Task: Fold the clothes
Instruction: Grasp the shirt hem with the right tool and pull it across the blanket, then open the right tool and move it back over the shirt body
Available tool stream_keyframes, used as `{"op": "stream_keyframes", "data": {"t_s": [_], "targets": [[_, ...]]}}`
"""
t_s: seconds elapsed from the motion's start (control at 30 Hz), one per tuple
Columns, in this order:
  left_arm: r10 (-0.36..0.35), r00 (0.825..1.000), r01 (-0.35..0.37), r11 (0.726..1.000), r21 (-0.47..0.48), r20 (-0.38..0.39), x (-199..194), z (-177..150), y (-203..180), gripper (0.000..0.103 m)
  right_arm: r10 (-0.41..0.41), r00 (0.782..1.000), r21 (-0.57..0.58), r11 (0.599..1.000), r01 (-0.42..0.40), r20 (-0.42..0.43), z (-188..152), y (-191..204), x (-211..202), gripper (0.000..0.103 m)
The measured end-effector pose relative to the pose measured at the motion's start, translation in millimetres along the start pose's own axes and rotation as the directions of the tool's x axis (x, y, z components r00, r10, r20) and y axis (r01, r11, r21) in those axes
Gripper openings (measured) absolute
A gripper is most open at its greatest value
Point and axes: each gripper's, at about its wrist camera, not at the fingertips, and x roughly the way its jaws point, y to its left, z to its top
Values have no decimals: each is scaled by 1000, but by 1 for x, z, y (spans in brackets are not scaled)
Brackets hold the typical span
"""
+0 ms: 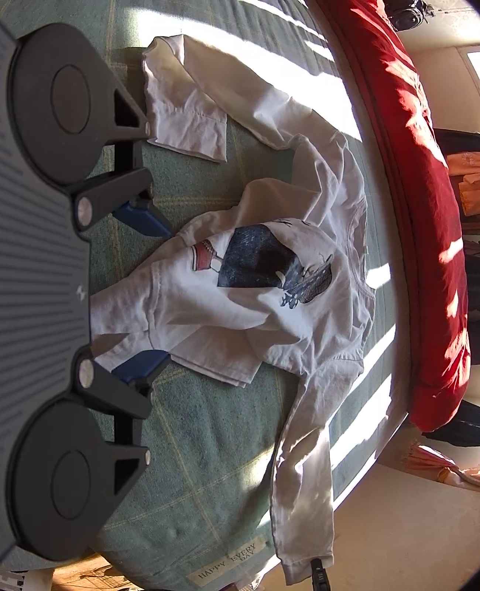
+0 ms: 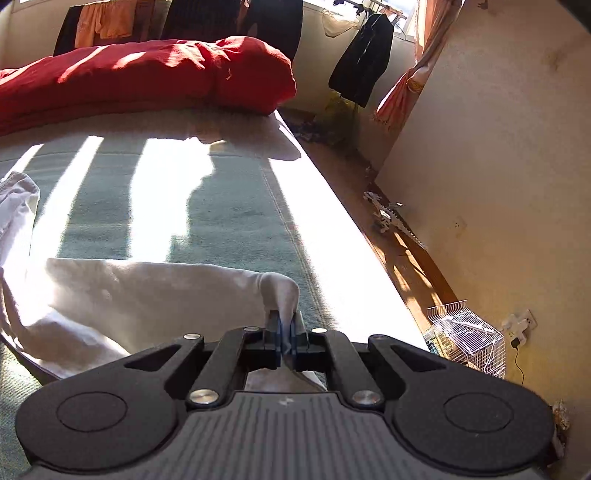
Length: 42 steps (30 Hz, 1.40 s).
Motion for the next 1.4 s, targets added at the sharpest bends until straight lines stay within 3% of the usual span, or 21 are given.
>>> {"op": "stream_keyframes", "data": {"t_s": [0.37, 0.57, 0.83, 0.93, 1.03, 1.1, 1.23, 1.4], "targets": [[14, 1000, -13, 1000, 10, -23, 14, 10, -3, 69, -63, 994, 79, 994, 70, -85, 2, -42, 54, 5], [11, 1000, -11, 1000, 19, -27, 15, 12, -6, 69, -60, 986, 103, 992, 76, -154, -10, -42, 76, 8], [5, 1000, -4, 1000, 28, -23, 11, 10, -7, 69, 44, 990, 75, 997, -35, -134, -7, -7, 50, 27], [-4, 1000, 5, 999, 33, -9, 3, 7, -7, 69, 131, 986, 76, 989, -124, -105, 1, 15, 28, 33], [-7, 1000, 7, 999, 45, 1, -7, 1, -4, 69, 275, 956, 80, 960, -267, -98, 5, 43, 0, 34], [-7, 1000, 7, 998, 62, 7, -14, -6, -1, 69, 371, 923, 59, 928, -367, -101, 4, 67, -20, 40], [-3, 1000, 1, 994, 111, 15, -29, -23, 6, 77, 534, 836, -9, 842, -539, -124, -8, 123, -60, 44], [8, 1000, -11, 993, 121, 23, -40, -45, 14, 77, 669, 716, -67, 719, -691, -199, -34, 193, -99, 48]]}}
